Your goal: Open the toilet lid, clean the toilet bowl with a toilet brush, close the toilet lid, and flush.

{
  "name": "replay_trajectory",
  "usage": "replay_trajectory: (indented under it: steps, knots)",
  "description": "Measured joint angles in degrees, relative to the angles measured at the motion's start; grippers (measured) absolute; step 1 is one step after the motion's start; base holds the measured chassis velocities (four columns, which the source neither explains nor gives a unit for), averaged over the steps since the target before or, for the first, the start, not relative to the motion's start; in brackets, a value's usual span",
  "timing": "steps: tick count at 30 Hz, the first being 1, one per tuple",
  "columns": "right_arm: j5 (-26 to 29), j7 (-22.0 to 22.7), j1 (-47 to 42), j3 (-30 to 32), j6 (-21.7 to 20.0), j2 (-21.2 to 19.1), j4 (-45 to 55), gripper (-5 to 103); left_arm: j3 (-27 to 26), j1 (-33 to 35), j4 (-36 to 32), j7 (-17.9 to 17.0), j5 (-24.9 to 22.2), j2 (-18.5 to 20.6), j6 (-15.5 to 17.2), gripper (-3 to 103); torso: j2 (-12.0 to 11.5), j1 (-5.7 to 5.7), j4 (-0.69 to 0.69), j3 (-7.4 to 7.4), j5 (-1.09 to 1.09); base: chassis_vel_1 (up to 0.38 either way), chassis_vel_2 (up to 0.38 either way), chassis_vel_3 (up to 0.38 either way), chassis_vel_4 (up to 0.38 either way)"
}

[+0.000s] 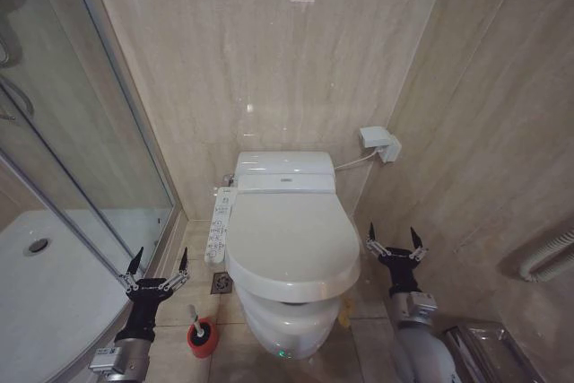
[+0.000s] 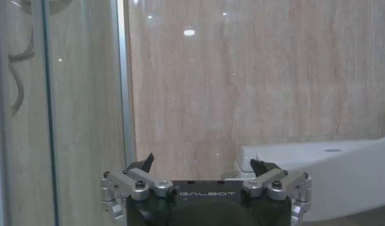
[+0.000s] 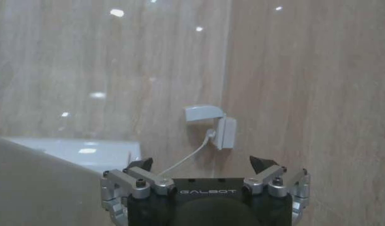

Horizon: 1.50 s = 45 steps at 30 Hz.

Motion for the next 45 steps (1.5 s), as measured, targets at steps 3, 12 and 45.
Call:
replay_trajectory:
  steps: [3, 12, 45]
  knots:
    - [-0.46, -1.91, -0.74, 1.29, -2.86, 0.09, 1.94, 100, 0.00, 0.00, 0.00, 0.00, 0.00, 0.00, 0.00, 100, 0.00, 0.00, -0.01, 0.00, 0.00, 0.000, 0.000, 0.000, 0.000]
    - [-0.49, -4.83, -1.03, 1.97, -7.64, 2.25, 4.43, 100, 0.00, 0.00, 0.00, 0.00, 0.00, 0.00, 0.00, 100, 0.00, 0.00, 0.00, 0.00, 0.00, 0.000, 0.000, 0.000, 0.000]
    - [0.11, -5.60, 0.35, 0.08, -6.26, 5.80, 3.78, 100, 0.00, 0.00, 0.00, 0.00, 0.00, 0.00, 0.00, 100, 0.00, 0.00, 0.00, 0.00, 0.00, 0.000, 0.000, 0.000, 0.000]
